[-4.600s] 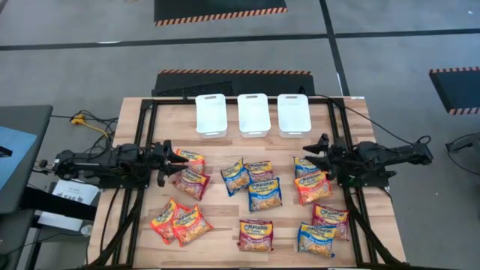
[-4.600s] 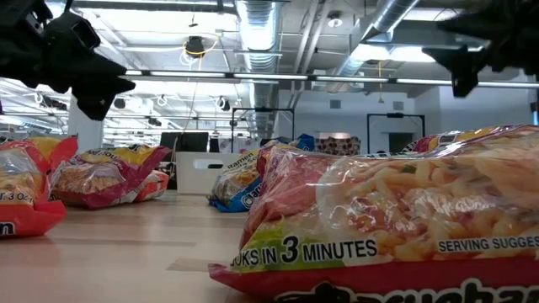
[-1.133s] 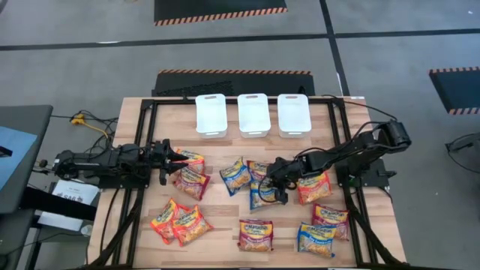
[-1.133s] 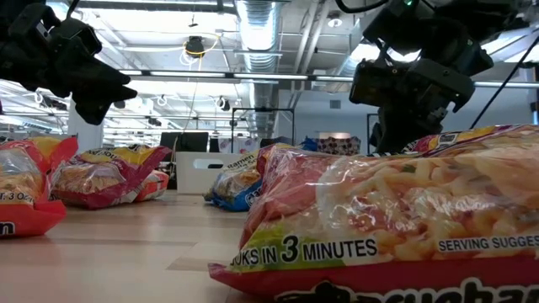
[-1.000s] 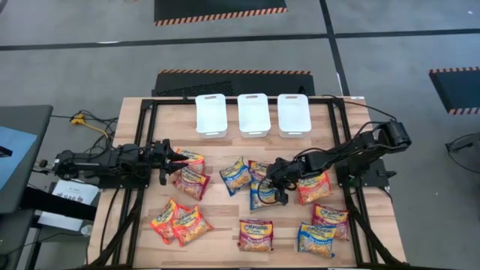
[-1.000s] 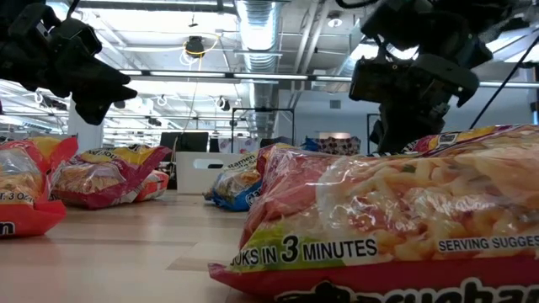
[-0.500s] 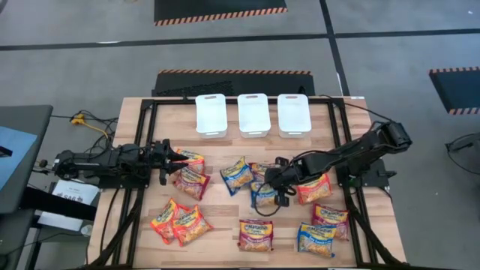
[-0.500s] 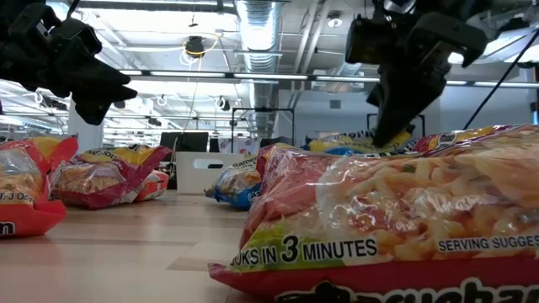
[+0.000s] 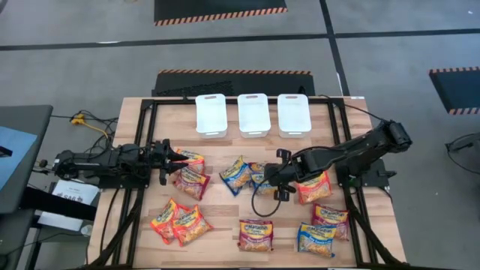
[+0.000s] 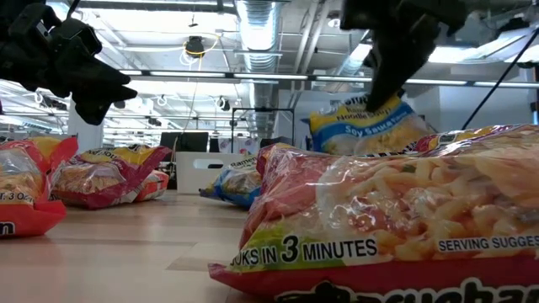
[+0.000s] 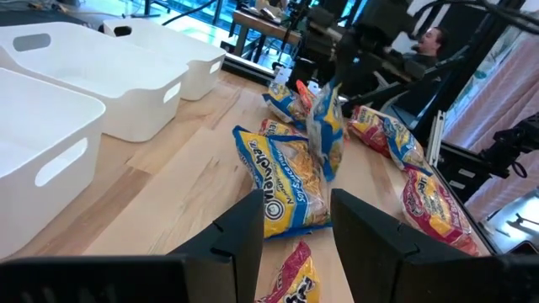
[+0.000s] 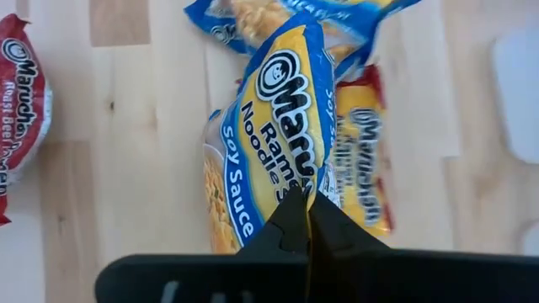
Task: Sort Maruchan noodles
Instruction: Put the blue noodle pack into the middle white bin
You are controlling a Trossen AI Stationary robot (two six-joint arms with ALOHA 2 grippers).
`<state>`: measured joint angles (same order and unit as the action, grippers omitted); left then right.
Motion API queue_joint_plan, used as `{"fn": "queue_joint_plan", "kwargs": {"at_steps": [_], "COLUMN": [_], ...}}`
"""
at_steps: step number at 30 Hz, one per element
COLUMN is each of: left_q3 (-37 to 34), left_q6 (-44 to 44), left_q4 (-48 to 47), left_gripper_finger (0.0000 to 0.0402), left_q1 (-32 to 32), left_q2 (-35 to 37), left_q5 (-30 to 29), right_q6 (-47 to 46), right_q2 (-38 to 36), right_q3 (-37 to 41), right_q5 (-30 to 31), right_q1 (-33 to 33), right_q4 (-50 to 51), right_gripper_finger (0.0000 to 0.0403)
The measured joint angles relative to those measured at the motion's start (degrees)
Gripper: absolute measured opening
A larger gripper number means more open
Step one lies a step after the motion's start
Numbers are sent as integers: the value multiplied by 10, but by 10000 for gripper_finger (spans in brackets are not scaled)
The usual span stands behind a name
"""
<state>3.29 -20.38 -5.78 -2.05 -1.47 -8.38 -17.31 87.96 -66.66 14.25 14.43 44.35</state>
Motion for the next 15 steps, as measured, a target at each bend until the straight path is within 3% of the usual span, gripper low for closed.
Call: {"fn": "queue_joint_plan", "kwargs": {"at_steps": [8,15], "left_q3": [0,0], "left_q6": [0,0], "left_q4": [0,0], "left_gripper_finger": [126,126], "left_q1": [0,0], "left_q2": [0,0], "left_q5": [0,0], "right_q6": [27,107], "right_q2": [0,0], "right_q3": [-82,-143], "right_q5": [68,135], "right_q1": [-10,-57], "right_q4": [95,104], "right_gripper_finger": [5,5]}}
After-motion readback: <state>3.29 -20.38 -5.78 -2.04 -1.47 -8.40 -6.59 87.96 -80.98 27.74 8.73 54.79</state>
